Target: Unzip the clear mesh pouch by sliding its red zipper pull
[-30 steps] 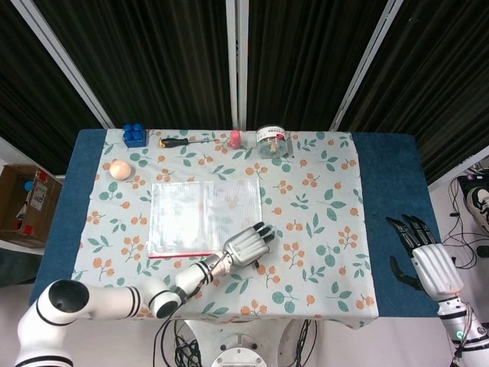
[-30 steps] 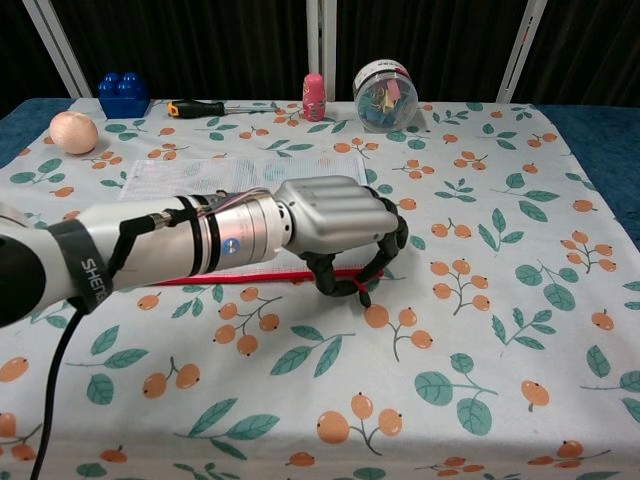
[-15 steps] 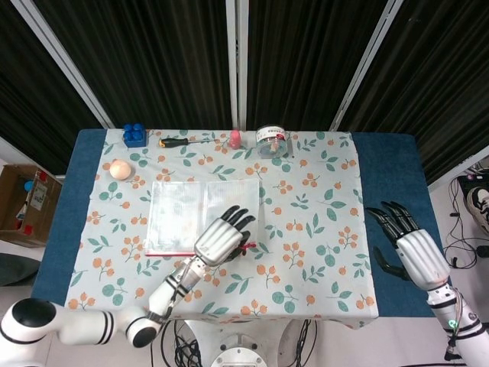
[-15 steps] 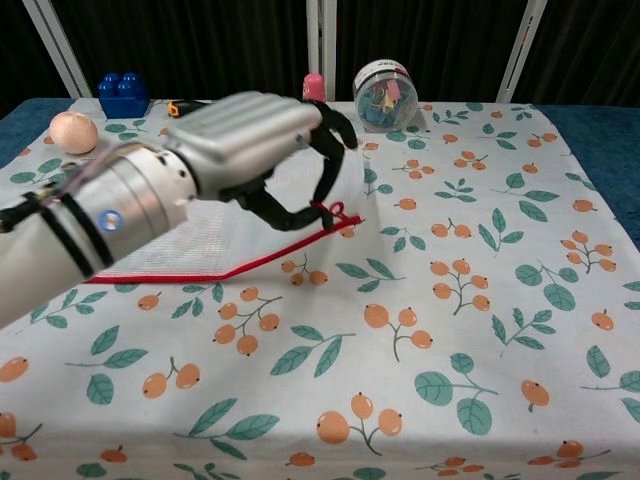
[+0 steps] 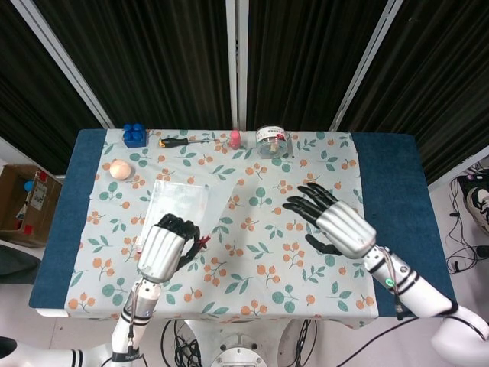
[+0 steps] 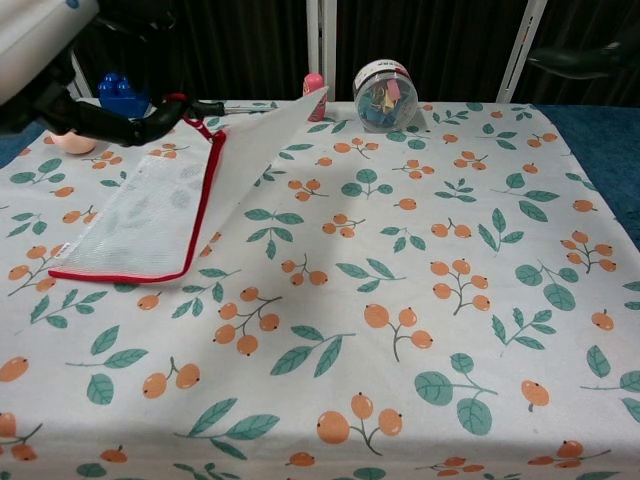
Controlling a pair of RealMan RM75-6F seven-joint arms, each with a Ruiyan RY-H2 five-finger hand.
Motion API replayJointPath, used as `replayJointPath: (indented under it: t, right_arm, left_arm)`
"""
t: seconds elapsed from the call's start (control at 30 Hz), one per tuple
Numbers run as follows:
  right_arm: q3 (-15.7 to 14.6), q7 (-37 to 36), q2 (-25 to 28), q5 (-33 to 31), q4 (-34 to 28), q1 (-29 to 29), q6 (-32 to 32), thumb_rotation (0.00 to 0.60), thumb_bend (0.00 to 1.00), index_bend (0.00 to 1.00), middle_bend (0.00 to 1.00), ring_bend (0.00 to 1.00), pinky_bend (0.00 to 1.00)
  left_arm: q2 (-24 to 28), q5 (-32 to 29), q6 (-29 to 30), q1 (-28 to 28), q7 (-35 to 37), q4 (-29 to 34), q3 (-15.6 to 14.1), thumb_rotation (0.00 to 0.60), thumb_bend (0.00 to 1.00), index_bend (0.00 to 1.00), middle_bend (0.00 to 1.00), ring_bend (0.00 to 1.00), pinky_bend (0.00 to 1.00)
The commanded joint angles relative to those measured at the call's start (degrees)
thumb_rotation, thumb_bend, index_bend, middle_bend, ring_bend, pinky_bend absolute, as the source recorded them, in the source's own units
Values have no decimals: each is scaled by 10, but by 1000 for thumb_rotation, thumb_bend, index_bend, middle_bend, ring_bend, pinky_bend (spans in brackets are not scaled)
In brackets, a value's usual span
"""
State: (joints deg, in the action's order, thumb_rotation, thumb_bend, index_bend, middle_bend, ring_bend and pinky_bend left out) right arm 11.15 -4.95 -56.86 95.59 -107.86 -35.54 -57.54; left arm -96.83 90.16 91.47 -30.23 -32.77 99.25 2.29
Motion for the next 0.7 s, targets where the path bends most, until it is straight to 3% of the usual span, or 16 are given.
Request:
replayJointPath:
  t: [0.03, 0.3, 0.5, 0.7]
  right_arm:
    - [44, 74, -40, -70, -11, -78, 84, 600, 319, 182, 160, 0, 0]
    - [69, 153, -158, -195, 38, -194, 182, 600, 314, 240, 161, 0, 0]
    - [65, 187, -231, -256, 81, -244, 198, 600, 306, 281, 166, 0, 0]
    - [56, 205, -266, -294, 108, -273, 199, 600, 308, 325, 184, 0, 0]
  left_arm:
    - [4, 11, 2, 9, -2, 7, -5, 600, 395, 750, 726, 697, 554]
    - [-1, 31, 0, 25, 4, 8, 4, 600, 394, 750, 731, 702, 561]
    - [0, 32, -10, 33, 12, 8, 13, 600, 394, 750, 726, 698, 561]
    - [4, 35, -17, 41, 19, 9, 18, 600, 393, 750, 725, 698, 560]
